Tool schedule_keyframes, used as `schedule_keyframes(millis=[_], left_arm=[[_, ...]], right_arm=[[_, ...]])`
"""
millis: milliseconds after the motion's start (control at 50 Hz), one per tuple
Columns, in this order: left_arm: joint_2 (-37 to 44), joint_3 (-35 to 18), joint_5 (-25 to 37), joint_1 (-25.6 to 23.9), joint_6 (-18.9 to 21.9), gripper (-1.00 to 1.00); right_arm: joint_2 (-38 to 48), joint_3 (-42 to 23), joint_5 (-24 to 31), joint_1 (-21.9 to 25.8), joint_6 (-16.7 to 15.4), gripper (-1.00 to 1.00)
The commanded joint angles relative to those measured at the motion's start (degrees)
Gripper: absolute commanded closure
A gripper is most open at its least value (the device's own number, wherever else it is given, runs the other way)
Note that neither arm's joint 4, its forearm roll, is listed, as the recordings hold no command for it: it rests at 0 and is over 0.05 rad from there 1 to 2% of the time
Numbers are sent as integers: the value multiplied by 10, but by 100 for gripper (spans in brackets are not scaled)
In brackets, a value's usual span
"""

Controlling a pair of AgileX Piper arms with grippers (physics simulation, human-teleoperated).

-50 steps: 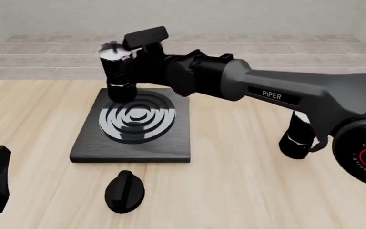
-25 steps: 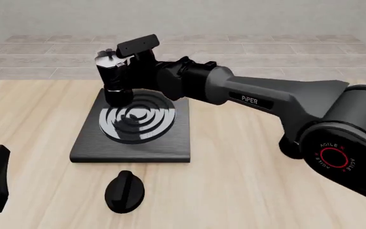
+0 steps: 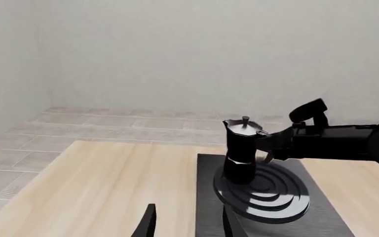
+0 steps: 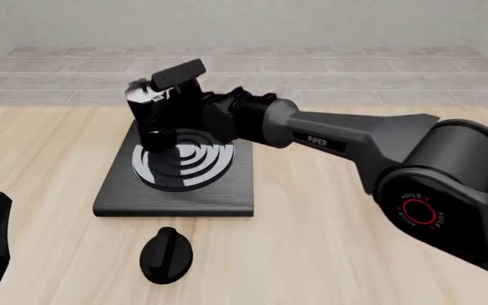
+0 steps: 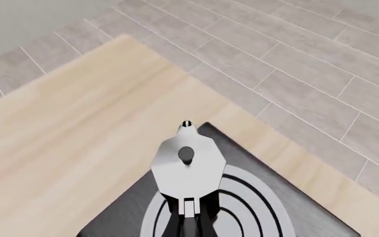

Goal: Put both moka pots on the stove.

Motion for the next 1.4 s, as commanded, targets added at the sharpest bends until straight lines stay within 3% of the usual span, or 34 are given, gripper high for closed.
schedule_keyframes(millis=[20,1140,1160,1400], left_arm=[[0,-2,1,1,-2,-100],[0,6,-5,1,-3,-100],[0,6,-5,0,-3,-100],[0,5,-5,0,-3,-100]], right_arm=[[-5,-15,-6,-1,-4,100],[8,5,-4,1,-10,100],[8,5,-4,1,-10,-100],[6,8,-3,1,-14,-100]])
